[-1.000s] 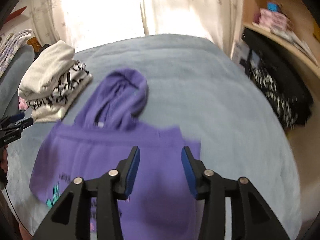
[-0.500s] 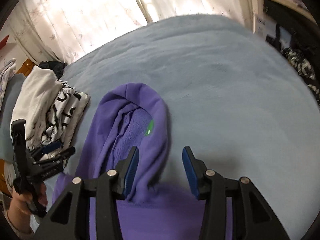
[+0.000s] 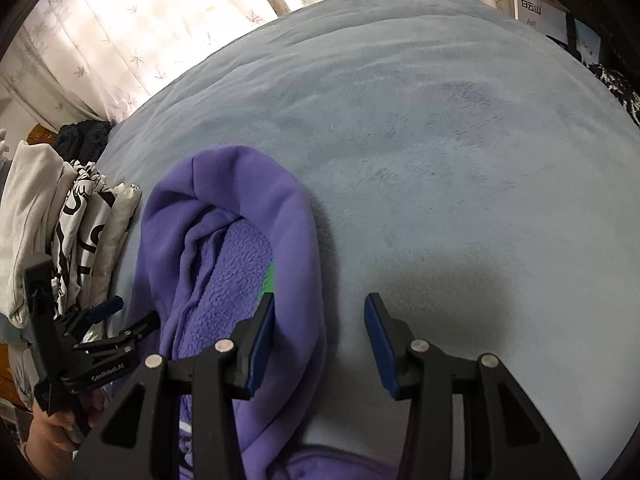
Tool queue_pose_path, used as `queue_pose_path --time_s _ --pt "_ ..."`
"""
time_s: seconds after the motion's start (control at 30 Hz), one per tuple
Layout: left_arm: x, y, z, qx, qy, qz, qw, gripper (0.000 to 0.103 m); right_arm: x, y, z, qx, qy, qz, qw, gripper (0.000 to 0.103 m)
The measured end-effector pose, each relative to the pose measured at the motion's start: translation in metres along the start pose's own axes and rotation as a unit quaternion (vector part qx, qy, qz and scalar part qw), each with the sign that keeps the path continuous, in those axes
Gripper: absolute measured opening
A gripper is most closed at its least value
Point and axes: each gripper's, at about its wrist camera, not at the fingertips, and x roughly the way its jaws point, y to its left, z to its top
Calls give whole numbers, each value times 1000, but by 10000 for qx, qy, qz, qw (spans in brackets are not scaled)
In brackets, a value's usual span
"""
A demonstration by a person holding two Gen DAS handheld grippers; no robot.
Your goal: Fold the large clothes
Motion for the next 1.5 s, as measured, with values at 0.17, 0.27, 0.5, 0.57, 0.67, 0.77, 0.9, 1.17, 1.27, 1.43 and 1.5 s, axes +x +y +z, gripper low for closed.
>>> queue_pose_path --time_s 0.17,0.27,0.5,0.57,0.67,0.77,0.9,1.17,1.27,1.43,1.5 --pt "3 5 4 -368 -104 -478 9981 29 6 2 -1 14 -22 99 9999 10" --pt "-9 2 7 -560 -100 -590 9966 3 -4 9 -3 -148 -205 19 9997 8" --pt "-100 10 -9 -159 -890 -515 9946 3 -74 18 -15 -430 -835 245 9953 7" --pt "-128 14 -22 -18 -1069 -542 9928 3 -102 25 -27 -667 -1079 288 9915 7" --pt "-165 17 -50 174 -1277 -623 9897 3 -147 35 -55 -987 -1497 367 9831 7" --pt "-197 26 -99 325 -1410 -764 9865 3 -180 40 -94 -1287 -1772 429 9748 7" --pt "-204 40 -166 547 -1336 -841 9859 3 -196 37 -164 -1814 -1820 101 9664 7" --pt "-182 52 -287 294 -429 -932 9943 4 -166 2 -265 -1753 -590 -539 9813 7" --pt "-187 61 -300 89 -355 -1242 9916 8 -173 -10 -285 -1306 -359 -254 9905 8" --pt "-204 54 -305 -105 -518 -2091 9765 33 -190 -8 -306 -1029 -351 345 9935 21" --pt "-208 52 -305 -167 -612 -2446 9676 47 -195 -1 -314 -916 -412 571 9933 46"
